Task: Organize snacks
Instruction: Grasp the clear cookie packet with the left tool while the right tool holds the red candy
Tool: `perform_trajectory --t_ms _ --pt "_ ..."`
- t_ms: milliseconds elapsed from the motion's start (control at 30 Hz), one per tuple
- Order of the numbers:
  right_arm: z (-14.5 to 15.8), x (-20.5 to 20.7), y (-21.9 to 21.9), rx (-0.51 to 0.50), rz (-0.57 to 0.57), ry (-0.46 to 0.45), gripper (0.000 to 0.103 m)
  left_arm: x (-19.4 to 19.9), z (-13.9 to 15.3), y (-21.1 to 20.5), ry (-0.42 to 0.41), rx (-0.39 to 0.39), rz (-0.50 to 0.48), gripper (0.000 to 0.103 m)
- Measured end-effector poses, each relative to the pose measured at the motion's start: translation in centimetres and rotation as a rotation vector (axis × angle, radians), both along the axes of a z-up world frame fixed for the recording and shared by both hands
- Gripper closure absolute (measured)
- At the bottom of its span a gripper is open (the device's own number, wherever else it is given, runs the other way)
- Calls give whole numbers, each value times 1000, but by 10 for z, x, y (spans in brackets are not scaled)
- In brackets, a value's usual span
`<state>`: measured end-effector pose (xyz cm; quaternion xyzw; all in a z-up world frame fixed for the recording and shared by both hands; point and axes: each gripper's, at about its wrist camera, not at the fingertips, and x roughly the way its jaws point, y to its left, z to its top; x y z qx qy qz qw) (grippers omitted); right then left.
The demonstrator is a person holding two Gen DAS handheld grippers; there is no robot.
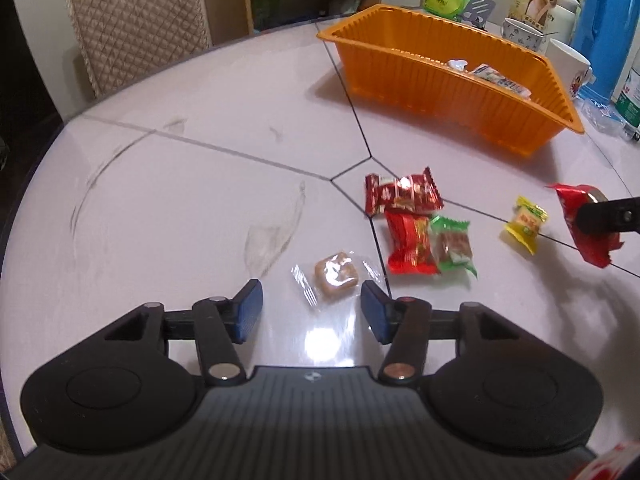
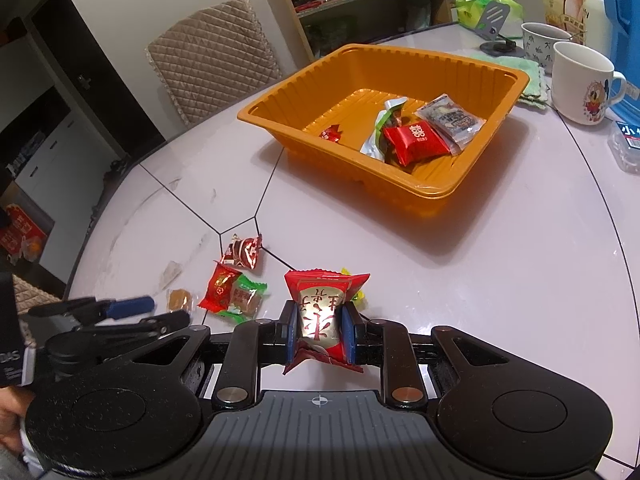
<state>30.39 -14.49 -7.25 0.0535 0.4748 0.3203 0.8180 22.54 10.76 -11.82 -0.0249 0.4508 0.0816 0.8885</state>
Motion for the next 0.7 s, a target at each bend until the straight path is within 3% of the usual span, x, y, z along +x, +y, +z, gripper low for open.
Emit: perform_trajectory --t_ms 267,467,700 --pt "-1 3 -4 -1 -21 3 80 21 2 8 -21 -9 -43 54" --pt "-2 7 -7 -3 -30 4 80 29 0 11 -13 -38 -52 82" --pt "-2 9 -8 -1 -32 5 80 28 1 12 -5 -46 -29 84"
